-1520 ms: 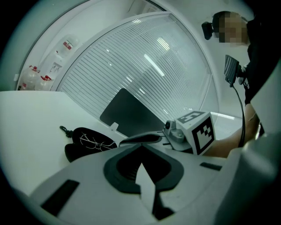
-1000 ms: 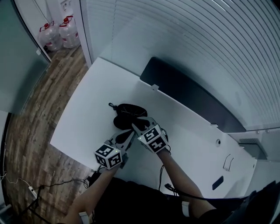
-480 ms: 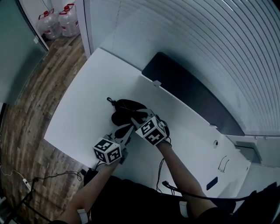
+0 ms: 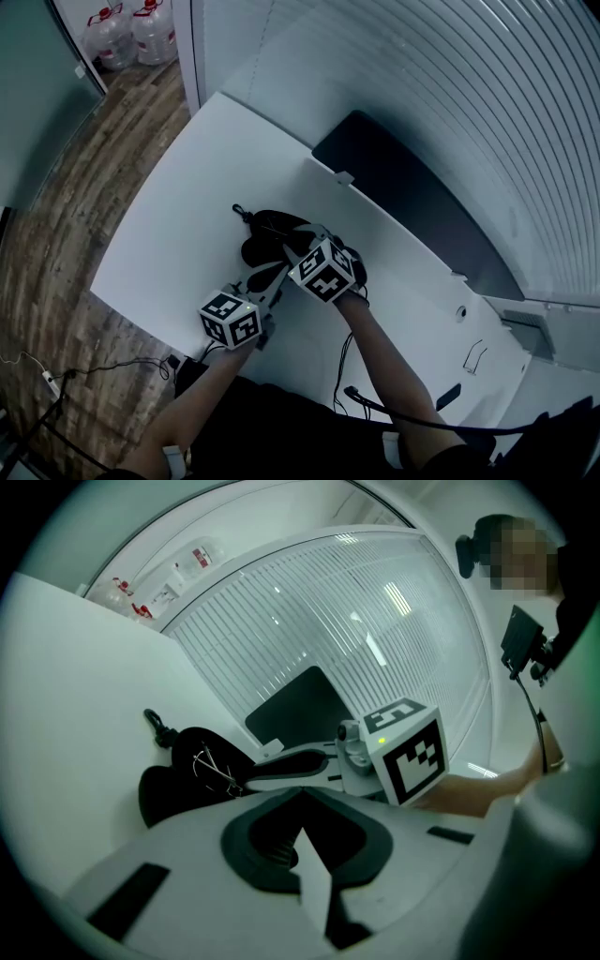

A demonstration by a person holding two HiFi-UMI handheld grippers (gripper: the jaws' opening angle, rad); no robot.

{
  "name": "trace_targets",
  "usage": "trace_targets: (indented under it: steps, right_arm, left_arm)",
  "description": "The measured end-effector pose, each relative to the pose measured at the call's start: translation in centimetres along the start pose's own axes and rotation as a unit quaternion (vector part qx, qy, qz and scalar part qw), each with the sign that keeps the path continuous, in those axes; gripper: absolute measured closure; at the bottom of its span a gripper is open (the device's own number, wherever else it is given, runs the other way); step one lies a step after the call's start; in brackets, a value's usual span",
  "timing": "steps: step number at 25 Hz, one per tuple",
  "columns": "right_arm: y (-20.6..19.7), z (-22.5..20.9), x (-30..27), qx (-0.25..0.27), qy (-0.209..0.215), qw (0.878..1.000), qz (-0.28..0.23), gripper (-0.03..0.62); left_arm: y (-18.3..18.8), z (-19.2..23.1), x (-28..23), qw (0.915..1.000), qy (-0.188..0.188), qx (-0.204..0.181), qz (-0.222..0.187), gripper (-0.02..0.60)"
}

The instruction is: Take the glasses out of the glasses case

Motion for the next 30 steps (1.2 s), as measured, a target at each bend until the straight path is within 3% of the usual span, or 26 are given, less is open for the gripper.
trace_targets:
  steps: [17, 30]
  right_arm:
    - [-0.5, -0.5, -1.7, 0.061, 0.0, 0.996, 0.063, 0.499]
    - [-0.6, -0.4, -1.8, 0.128, -0.033, 0.989, 0.07, 0.568]
  left_arm:
    - [-0.4, 0.6, 0.0, 0.9998, 0.011, 0.012, 0.009, 0.571]
    - [-0.7, 0.5, 0.2, 0.9996, 0.011, 0.022, 0.009, 0.571]
Point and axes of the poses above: the fingertips, and each gripper's own axes: x backward along the fingers, z to its left, y out of its top, the point moved 5 cm from there along x, backward along the fingers, and after that the axes turned 4 degrees about -z, right-handed, at the moved point
